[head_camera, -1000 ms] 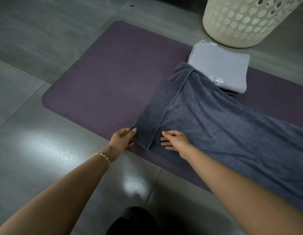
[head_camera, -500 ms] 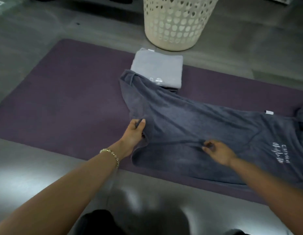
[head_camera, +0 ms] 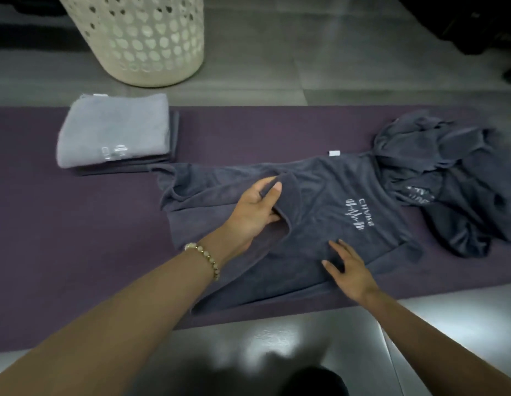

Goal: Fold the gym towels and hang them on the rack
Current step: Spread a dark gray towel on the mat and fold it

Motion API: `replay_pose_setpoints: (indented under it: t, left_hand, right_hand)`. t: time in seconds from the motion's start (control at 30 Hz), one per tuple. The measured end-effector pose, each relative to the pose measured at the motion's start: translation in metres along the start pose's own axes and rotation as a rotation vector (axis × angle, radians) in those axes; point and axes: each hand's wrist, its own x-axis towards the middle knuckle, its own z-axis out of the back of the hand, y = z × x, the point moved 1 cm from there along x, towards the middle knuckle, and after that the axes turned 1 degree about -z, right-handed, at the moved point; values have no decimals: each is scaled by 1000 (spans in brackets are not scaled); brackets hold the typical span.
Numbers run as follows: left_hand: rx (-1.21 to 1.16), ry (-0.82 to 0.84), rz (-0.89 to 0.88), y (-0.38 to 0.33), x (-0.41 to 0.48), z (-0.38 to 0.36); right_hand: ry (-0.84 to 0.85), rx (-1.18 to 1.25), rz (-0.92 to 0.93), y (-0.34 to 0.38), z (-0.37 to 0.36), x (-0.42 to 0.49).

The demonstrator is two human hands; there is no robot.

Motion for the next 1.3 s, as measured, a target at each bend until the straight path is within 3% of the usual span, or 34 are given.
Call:
replay_pose_setpoints:
  t: [0.1, 0.3, 0.5, 0.63, 0.9, 1.0, 1.13, 1.3]
  left_hand:
    - [86, 56, 26, 22, 9, -41]
    - [101, -16, 172, 78, 17, -73]
    - [93, -50, 188, 87, 27, -81]
    - [81, -90, 181, 88, 29, -86]
    - [74, -221, 122, 83, 27, -78]
    - [63, -241, 98, 74, 27, -68]
    - [130, -202, 43, 63, 25, -56]
    - [132, -112, 11, 41, 24, -44]
  right_hand:
    - [-112, 4, -27, -24, 23, 4]
    - [-320, 173, -223, -70, 62, 14]
    - [-348, 130, -369, -112, 85, 19]
    - [-349, 287, -431, -122, 93, 24]
    - [-439, 298, -249, -106, 102, 23]
    - [-353, 366, -198, -86, 102, 20]
    - [-112, 839, -95, -28, 106, 8]
    - [314, 874, 215, 79, 115, -19]
